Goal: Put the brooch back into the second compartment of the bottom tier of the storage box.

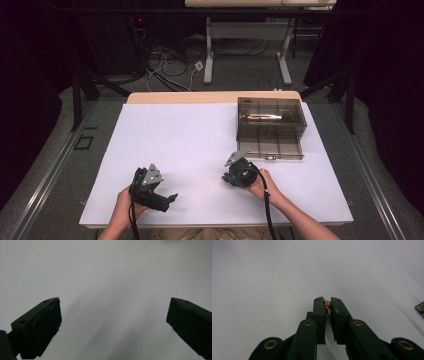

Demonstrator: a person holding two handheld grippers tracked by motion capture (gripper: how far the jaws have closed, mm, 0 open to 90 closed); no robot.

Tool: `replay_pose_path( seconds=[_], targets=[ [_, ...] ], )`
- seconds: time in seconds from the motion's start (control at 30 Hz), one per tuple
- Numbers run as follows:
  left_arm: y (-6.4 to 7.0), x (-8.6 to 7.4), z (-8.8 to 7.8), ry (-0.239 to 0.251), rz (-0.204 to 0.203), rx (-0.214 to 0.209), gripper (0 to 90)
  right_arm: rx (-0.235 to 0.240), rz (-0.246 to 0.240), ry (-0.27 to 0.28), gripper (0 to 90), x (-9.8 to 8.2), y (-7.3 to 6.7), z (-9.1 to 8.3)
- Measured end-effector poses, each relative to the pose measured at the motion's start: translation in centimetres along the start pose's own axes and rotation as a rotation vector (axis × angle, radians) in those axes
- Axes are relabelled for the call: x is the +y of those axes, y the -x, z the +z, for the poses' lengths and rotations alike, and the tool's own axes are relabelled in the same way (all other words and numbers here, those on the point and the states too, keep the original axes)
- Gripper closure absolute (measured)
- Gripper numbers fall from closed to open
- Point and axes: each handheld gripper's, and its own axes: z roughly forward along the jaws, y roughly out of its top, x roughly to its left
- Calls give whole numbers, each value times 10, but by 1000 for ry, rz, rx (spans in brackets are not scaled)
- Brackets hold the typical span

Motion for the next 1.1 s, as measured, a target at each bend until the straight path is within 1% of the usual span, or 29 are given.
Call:
replay_pose_path(
  seconds=[0.07,0.1,0.2,0.27,0.4,0.43,0.63,0.77,0.87,0.93,1.1],
  targets=[
    [0,0,0,0,0,-1,0,2,-2,1,836,0,0,0],
    [0,0,0,-1,2,1,0,-2,0,2,865,0,0,-1],
    [0,0,0,-1,2,0,0,-1,-2,4,864,0,1,-1],
    [0,0,0,-1,2,0,0,-1,6,1,867,-1,0,-1],
    [0,0,0,-1,3,0,0,20,8,5,890,-1,0,-2],
    [0,0,0,-1,3,-1,0,20,17,0,890,-1,-1,-2],
    [0,0,-1,0,5,0,0,14,5,5,892,-1,-1,-3],
    [0,0,-1,6,-1,1,0,6,-1,17,892,-1,-2,-7],
    [0,0,-2,-1,7,1,0,-2,-1,26,892,-1,-2,-11],
    [0,0,-2,8,5,3,0,-6,-2,29,892,-2,-2,-13],
    [0,0,-2,9,2,5,0,-13,-5,41,891,-3,-1,-19]
  ],
)
